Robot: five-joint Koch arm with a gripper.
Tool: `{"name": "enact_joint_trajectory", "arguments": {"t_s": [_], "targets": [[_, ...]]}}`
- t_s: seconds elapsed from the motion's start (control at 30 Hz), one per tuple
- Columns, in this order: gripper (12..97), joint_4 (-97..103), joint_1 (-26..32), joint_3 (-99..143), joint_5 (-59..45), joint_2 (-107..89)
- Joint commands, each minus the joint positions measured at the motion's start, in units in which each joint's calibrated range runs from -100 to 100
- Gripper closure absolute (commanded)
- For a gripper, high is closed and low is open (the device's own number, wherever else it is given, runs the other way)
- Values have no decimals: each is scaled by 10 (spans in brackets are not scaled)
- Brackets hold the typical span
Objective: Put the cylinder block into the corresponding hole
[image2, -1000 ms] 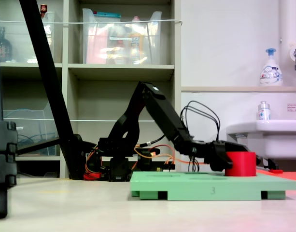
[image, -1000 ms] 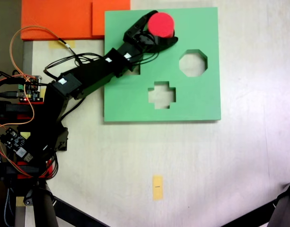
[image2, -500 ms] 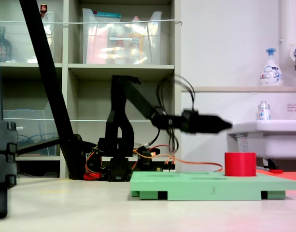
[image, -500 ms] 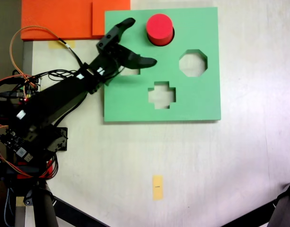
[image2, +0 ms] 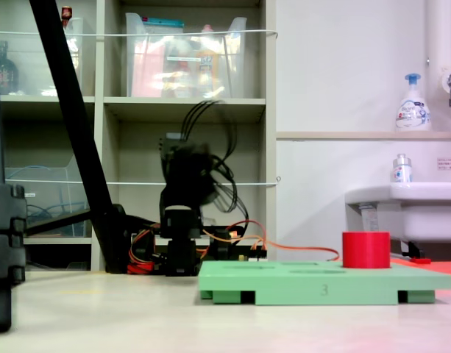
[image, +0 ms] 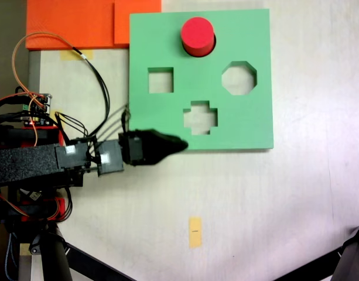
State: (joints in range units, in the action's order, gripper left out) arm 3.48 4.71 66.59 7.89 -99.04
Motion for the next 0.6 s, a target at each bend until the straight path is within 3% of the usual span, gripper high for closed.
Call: {"name": "enact_joint_trajectory", "arguments": {"t_s": [0.0, 0.23, 0.57], "targets": [[621, 12, -28, 55, -37, -10], [620, 51, -35, 325, -49, -10], [604, -13, -27, 334, -46, -10]]}}
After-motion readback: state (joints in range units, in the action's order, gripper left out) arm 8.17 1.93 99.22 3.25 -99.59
